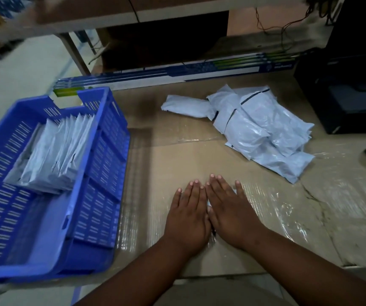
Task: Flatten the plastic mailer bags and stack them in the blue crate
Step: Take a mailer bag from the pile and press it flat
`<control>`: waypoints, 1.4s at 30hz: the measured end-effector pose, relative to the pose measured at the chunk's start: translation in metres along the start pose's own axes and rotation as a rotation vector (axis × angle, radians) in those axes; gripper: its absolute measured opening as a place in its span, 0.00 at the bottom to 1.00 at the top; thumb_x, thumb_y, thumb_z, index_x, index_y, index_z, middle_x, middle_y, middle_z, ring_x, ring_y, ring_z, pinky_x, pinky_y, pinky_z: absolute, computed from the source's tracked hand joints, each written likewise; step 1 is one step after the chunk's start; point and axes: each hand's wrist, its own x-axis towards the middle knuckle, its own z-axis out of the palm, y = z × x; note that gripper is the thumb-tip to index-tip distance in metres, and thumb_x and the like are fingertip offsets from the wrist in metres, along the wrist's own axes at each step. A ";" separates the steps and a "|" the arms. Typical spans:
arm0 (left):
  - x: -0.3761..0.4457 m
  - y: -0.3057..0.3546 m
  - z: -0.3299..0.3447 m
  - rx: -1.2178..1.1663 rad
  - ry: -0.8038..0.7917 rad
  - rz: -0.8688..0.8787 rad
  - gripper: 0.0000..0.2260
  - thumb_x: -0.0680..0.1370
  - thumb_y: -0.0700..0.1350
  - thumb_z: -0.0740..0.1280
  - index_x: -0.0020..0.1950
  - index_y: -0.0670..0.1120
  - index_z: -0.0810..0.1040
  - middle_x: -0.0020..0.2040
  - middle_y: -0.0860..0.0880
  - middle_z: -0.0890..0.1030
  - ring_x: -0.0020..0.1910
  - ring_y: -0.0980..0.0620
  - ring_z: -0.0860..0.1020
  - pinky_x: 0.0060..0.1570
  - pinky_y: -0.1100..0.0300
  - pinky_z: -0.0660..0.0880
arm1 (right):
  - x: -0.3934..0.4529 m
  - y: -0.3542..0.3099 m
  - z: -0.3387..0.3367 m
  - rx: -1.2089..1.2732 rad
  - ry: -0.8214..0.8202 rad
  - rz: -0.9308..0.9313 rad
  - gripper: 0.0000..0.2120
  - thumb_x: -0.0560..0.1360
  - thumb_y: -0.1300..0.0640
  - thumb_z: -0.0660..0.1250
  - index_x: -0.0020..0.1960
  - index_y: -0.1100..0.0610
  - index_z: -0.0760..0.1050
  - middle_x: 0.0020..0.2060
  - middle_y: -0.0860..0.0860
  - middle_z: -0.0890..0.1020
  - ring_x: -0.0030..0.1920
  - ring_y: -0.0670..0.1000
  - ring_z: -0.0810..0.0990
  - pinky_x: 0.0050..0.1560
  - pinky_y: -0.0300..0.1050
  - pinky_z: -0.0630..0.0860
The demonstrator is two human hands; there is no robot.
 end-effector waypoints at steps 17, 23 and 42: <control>-0.006 -0.019 0.005 -0.084 -0.074 0.024 0.30 0.86 0.55 0.50 0.85 0.41 0.54 0.86 0.40 0.52 0.85 0.43 0.49 0.80 0.42 0.57 | 0.003 0.002 -0.006 -0.058 -0.044 -0.026 0.30 0.85 0.43 0.52 0.84 0.54 0.60 0.85 0.54 0.56 0.84 0.56 0.54 0.79 0.68 0.56; -0.035 -0.027 -0.020 -0.018 -0.161 -0.022 0.39 0.83 0.70 0.48 0.87 0.49 0.43 0.86 0.44 0.41 0.85 0.47 0.39 0.82 0.39 0.46 | -0.002 0.003 -0.012 -0.084 -0.052 -0.045 0.32 0.85 0.38 0.47 0.84 0.54 0.59 0.85 0.57 0.54 0.84 0.61 0.54 0.78 0.72 0.54; -0.051 0.006 -0.039 0.135 -0.183 0.012 0.45 0.81 0.74 0.53 0.85 0.42 0.57 0.86 0.41 0.51 0.85 0.43 0.49 0.76 0.29 0.55 | -0.038 0.018 -0.007 0.106 -0.025 -0.200 0.37 0.82 0.33 0.52 0.85 0.49 0.54 0.86 0.53 0.51 0.85 0.57 0.48 0.81 0.68 0.51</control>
